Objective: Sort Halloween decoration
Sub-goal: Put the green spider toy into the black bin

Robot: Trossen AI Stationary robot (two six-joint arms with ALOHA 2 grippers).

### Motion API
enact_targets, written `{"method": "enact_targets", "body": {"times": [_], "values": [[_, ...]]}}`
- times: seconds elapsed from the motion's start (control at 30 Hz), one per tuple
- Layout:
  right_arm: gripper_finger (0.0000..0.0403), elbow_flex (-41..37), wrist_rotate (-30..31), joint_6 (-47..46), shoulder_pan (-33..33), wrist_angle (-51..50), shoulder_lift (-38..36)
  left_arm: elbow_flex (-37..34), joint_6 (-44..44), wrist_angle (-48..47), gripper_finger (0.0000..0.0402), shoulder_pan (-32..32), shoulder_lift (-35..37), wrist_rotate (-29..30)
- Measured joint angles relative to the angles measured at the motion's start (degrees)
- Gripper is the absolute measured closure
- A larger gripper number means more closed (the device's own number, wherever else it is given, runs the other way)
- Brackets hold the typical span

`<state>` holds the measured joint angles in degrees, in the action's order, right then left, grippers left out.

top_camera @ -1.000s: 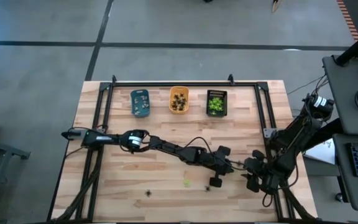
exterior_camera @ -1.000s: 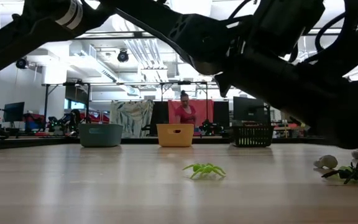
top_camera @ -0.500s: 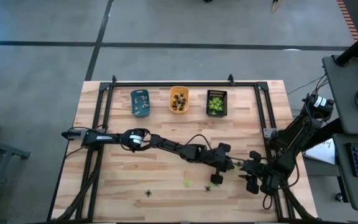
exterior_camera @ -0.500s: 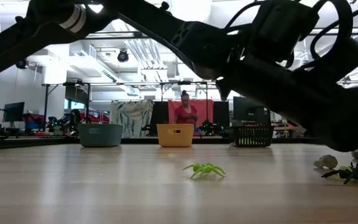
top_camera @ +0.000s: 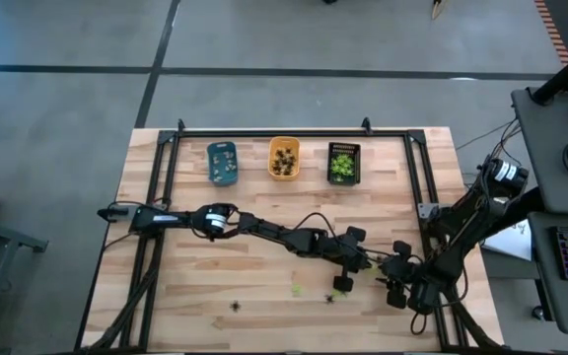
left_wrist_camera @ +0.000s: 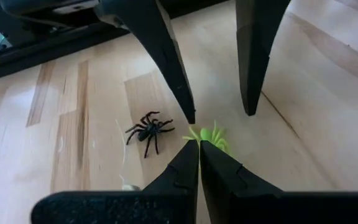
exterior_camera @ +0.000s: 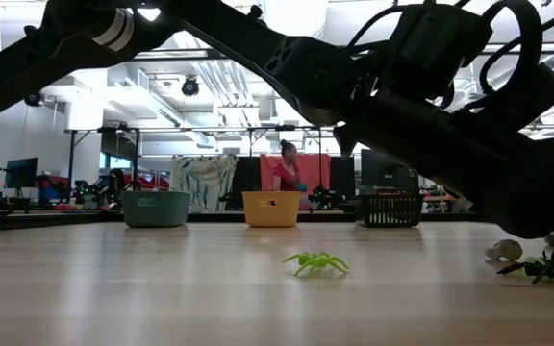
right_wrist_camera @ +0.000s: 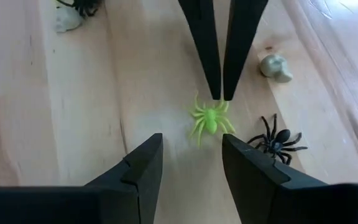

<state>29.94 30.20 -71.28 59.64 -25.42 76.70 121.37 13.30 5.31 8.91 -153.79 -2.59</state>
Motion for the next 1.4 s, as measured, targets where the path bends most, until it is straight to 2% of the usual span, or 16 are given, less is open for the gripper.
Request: {"method": "enact_targets", "body": {"times": [0.53,0.87,1.2,1.4], "values": [[0.0244,0.4,2.0,-2.0,-0.6,-0.9,1.8,0.0,-0.2,0.3,0.0402,-0.3,-0.8,-0.1],[0.0246,0.4,2.8,2.6,-2.9,0.1,1.8,0.4,-0.7,0.4,0.0402,-0.4,-1.6,0.0],[0.0281,0.4,2.3,5.3,-3.0,0.3,1.9,0.4,-0.8,0.2,0.0402,-0.4,-1.6,0.0],[0.0305,0.5,2.2,5.6,-3.7,1.6,4.8,0.4,-1.2,0.1,0.0402,-0.4,-1.7,0.0]]}}
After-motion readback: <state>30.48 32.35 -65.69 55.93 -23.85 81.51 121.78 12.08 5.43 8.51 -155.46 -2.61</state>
